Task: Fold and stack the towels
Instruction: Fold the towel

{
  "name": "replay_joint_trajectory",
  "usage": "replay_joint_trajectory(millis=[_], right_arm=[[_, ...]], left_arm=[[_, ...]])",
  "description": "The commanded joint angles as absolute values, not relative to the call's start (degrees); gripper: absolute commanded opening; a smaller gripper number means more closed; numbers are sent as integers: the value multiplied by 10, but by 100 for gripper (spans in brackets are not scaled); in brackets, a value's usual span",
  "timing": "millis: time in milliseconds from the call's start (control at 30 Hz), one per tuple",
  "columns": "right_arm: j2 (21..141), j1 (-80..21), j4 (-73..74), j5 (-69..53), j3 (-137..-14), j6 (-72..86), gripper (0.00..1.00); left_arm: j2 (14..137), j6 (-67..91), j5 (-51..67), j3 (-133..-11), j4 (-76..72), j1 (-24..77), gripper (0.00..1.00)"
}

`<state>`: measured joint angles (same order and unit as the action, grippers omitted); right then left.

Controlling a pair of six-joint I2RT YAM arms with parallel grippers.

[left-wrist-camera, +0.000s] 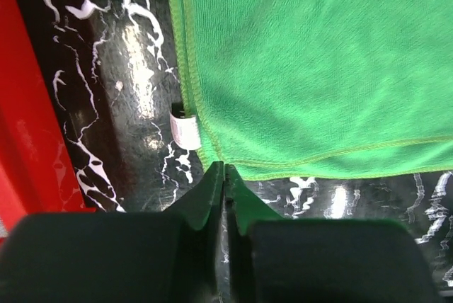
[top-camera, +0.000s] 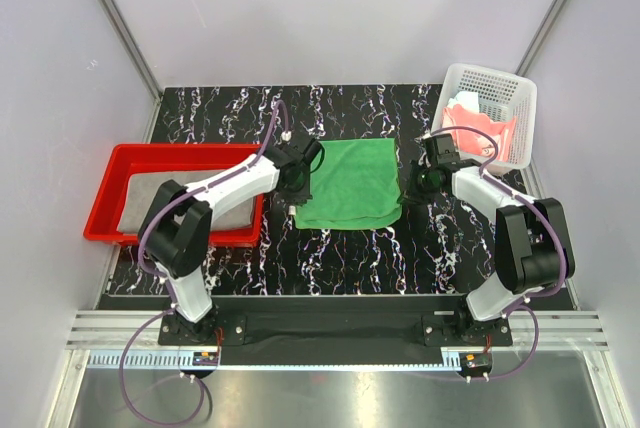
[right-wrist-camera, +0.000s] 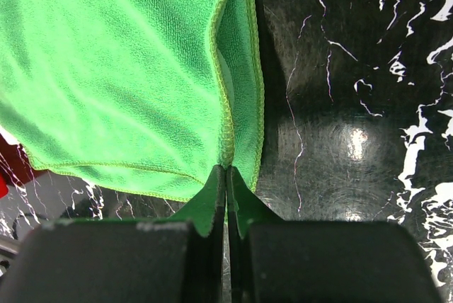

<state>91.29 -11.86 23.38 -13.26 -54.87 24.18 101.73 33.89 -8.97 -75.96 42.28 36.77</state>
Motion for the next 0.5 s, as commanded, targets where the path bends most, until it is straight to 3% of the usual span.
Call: replay_joint_trajectory(millis=[0,67,467], right_arm=[[897,-125,226,-148,-555,237,0],[899,-125,223,-150,-555,238,0],[899,-125,223,-149,-556,236,0]], left_arm=[[1019,329,-70,-732,390,369,14],[1026,334,-60,-724,372,369,27],[1085,356,-65,-737,365,367,25]])
